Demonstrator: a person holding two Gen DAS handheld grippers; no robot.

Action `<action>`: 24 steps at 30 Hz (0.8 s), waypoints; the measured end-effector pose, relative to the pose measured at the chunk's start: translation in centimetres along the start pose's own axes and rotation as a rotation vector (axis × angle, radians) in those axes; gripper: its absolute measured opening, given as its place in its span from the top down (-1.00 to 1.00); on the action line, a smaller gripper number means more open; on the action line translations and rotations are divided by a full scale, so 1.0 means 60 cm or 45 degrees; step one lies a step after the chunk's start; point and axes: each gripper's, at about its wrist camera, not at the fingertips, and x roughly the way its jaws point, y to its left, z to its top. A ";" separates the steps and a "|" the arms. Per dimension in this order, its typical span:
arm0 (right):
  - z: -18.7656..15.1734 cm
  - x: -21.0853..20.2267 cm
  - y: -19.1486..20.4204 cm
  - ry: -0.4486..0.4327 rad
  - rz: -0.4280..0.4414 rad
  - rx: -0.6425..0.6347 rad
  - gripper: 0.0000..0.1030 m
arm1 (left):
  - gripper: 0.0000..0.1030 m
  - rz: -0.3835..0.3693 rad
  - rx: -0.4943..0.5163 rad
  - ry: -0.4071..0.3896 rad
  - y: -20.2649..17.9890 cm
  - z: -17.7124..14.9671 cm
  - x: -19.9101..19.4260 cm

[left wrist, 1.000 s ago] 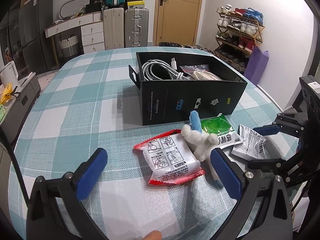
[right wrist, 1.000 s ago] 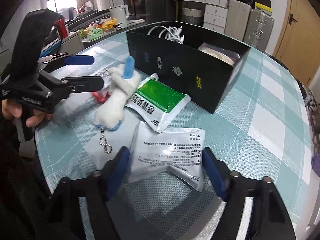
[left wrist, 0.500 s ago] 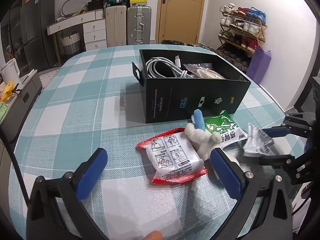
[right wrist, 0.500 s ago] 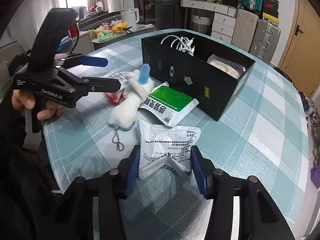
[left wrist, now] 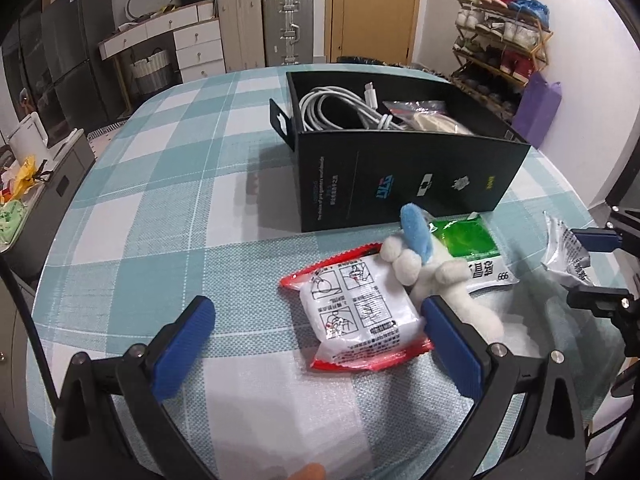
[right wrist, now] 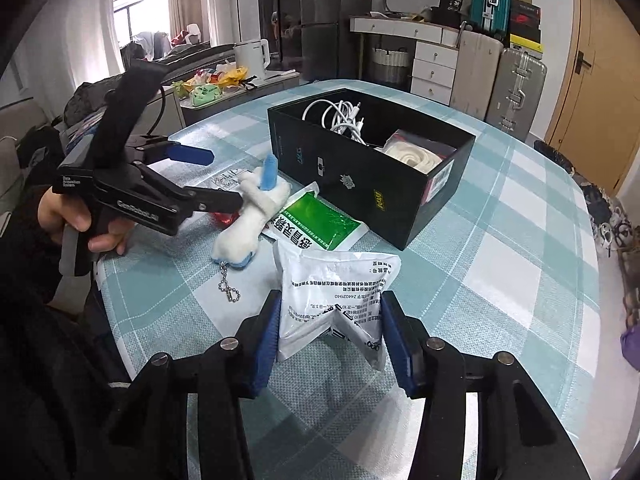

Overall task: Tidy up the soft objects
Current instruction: 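Grasp the red-edged white packet with the left tool while the right tool holds the pouch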

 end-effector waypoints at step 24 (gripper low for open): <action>0.012 0.001 0.005 -0.054 -0.009 0.007 0.06 | -0.33 0.026 -0.031 0.013 0.010 -0.003 0.009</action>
